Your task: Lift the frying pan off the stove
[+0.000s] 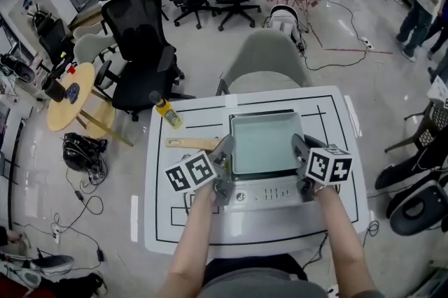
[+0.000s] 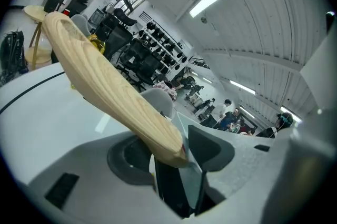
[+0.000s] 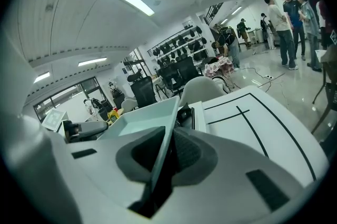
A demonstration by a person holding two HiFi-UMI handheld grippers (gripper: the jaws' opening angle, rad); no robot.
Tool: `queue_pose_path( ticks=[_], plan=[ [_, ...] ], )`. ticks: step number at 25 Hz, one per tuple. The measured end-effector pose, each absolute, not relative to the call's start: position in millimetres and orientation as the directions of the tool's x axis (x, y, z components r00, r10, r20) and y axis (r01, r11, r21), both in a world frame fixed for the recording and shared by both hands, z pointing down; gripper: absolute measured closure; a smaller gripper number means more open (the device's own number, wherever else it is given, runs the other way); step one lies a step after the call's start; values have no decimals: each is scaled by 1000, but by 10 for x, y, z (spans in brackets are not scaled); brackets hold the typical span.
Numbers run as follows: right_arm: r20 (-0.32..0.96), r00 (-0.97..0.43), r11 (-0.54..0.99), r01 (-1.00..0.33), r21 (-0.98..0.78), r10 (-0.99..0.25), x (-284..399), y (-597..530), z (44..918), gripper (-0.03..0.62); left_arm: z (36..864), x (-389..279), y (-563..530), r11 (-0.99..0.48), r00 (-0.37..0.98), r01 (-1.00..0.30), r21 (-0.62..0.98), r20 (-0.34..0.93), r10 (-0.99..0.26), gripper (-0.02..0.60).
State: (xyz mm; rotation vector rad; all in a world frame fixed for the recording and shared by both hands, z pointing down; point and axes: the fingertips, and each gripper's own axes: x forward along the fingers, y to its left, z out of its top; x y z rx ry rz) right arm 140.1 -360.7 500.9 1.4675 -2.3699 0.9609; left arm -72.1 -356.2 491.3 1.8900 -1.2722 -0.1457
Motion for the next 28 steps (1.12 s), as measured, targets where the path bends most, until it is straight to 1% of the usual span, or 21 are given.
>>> queue_pose_path(
  ticks=[13, 28],
  plan=[
    [419, -488, 296, -845, -445, -765, 1410, -3467, 4707, 566, 4652, -714, -3443, -186, 505, -688, 702, 278, -818, 380],
    [311, -484, 322, -833, -449, -818, 1393, -3210, 4206, 569, 4141, -740, -3233, -281, 522, -671, 686, 169, -836, 387]
  ],
)
